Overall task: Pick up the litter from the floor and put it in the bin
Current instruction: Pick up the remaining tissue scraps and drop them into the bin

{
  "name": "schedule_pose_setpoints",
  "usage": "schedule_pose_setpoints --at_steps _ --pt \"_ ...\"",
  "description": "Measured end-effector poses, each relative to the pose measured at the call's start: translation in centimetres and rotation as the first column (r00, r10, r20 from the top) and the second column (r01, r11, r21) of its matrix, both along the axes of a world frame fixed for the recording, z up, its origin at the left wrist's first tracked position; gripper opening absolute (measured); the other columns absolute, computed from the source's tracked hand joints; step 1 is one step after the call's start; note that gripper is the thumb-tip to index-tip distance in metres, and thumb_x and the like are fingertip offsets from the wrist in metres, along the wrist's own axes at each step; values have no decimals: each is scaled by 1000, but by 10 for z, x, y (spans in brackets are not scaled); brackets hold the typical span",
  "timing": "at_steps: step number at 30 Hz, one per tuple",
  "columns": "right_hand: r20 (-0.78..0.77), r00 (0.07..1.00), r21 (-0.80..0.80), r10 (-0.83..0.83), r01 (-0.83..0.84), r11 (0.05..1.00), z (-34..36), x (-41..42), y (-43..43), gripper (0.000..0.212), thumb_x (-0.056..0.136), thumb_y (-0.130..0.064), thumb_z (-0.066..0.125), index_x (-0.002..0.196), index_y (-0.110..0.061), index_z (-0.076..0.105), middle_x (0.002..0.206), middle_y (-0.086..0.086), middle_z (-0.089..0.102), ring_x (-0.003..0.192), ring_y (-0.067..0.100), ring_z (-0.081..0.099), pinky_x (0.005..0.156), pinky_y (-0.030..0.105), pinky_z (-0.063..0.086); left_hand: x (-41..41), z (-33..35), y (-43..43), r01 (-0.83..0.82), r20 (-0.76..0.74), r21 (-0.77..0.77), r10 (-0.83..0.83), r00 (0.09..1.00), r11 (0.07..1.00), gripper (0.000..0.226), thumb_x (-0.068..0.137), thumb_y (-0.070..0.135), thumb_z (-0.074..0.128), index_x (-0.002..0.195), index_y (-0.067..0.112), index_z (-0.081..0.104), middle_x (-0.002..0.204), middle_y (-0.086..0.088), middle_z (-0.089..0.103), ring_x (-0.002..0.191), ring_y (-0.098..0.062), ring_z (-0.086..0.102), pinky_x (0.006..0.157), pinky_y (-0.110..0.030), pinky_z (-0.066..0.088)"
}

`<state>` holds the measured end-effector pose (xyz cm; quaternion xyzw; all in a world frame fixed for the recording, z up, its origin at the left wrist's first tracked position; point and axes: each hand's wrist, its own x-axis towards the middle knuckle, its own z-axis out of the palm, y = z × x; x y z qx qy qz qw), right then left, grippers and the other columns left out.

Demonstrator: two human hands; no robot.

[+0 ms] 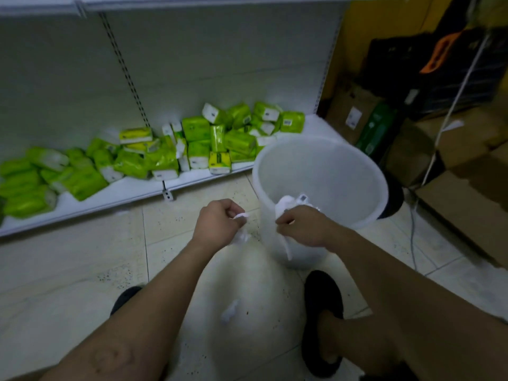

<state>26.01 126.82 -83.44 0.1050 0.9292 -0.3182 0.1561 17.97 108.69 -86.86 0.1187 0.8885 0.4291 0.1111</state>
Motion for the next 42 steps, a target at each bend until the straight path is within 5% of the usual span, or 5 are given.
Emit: schedule_pose_setpoints --at_steps 17,20,23,26,42 --pt "-186 923 -86 -338 327 941 -14 3 105 29 85 -23 64 107 -5 66 110 11 66 100 26 59 79 22 38 -15 14 147 24 -144 -138 -44 989 990 6 76 20 70 75 24 66 69 8 64 75 -18 64 64 -24 43" --pt "-150 938 -148 -313 292 945 -21 1 114 19 79 -23 69 92 -10 66 100 9 64 92 24 59 77 27 40 -20 4 159 -1 -191 -133 -24 981 991 6 77 20 68 81 24 68 77 7 66 80 -19 65 69 -26 48" --pt "-16 974 -107 -227 224 969 -26 4 121 54 78 -32 71 126 -13 55 139 13 43 124 29 46 89 28 37 -21 -5 161 43 -173 -149 -69 983 988 32 77 22 70 109 24 66 102 4 69 97 -19 64 85 -31 52" --pt "5 981 -84 -194 194 977 -29 5 123 52 78 -31 71 124 -13 56 137 8 49 114 21 51 85 22 37 -17 -12 154 106 -145 -195 -136 980 975 48 75 25 74 120 25 61 120 0 64 110 -19 59 93 -35 49" --pt "-90 994 73 -57 64 995 14 39 12 82 74 -34 76 143 -21 34 146 8 40 129 27 43 99 33 38 49 12 11 156 -58 -355 -188 980 922 57 75 42 73 127 27 56 130 -1 58 123 -22 50 102 -39 43"
